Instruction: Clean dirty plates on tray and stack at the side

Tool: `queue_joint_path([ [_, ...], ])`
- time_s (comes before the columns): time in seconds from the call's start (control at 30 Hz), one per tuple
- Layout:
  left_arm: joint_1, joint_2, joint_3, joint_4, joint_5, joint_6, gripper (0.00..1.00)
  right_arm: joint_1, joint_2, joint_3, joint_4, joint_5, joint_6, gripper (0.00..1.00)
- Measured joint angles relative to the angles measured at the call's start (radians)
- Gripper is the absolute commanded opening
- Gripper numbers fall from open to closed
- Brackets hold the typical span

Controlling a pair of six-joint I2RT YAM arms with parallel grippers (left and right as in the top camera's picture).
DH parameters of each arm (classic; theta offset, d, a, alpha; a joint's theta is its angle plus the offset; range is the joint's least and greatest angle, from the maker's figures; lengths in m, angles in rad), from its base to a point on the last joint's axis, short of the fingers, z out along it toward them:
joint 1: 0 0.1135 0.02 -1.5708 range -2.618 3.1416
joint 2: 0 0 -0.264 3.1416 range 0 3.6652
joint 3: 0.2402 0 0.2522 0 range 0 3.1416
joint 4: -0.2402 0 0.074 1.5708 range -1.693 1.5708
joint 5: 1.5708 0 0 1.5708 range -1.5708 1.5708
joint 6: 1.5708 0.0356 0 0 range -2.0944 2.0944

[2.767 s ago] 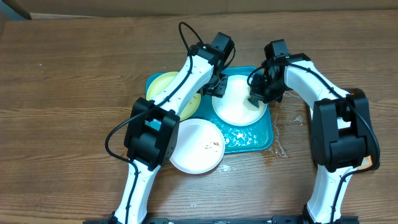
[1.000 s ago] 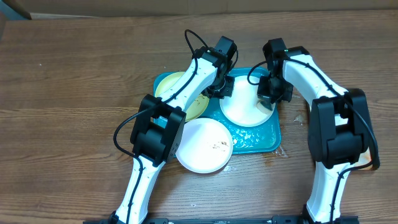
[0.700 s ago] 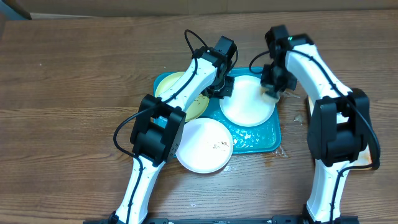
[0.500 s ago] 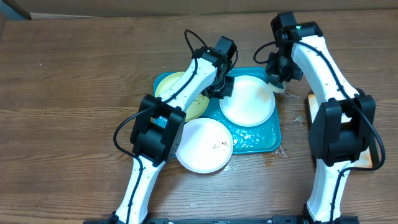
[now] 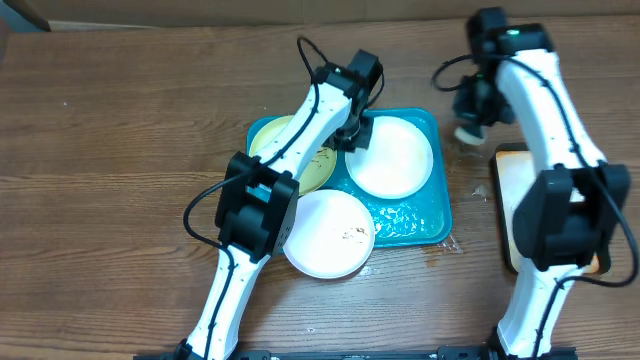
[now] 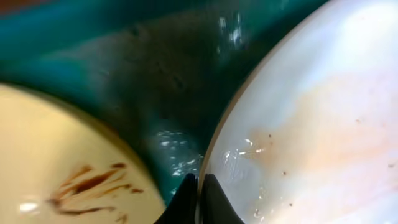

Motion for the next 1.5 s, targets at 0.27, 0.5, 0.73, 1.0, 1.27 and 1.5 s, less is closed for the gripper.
queue_joint_path([
  [0.27, -0.002, 0.003, 0.378, -0.222, -0.163, 0.000, 0.04, -0.155, -0.020, 0.003, -0.073, -0.013, 0.000, 0.04],
  [0.5, -0.045, 0.003, 0.552, -0.428, -0.380, 0.000, 0.04, -0.217, -0.020, 0.003, -0.132, -0.034, 0.000, 0.04],
  [0.73, -0.168, 0.003, 0.582, -0.467, -0.605, 0.012, 0.04, -0.255, -0.020, 0.003, -0.176, -0.054, 0.000, 0.04],
  [1.0, -0.313, 0.003, 0.583, -0.466, -0.859, 0.016, 0.04, -0.269, -0.022, -0.051, -0.173, -0.062, 0.000, 0.04],
  [1.27, -0.300, 0.003, 0.583, -0.441, -1.067, 0.020, 0.04, -0.283, -0.022, -0.168, -0.125, -0.090, 0.000, 0.04],
  [1.5, -0.299, 0.003, 0.583, -0.272, -1.179, 0.122, 0.04, -0.339, -0.022, -0.179, -0.122, -0.123, 0.000, 0.04],
])
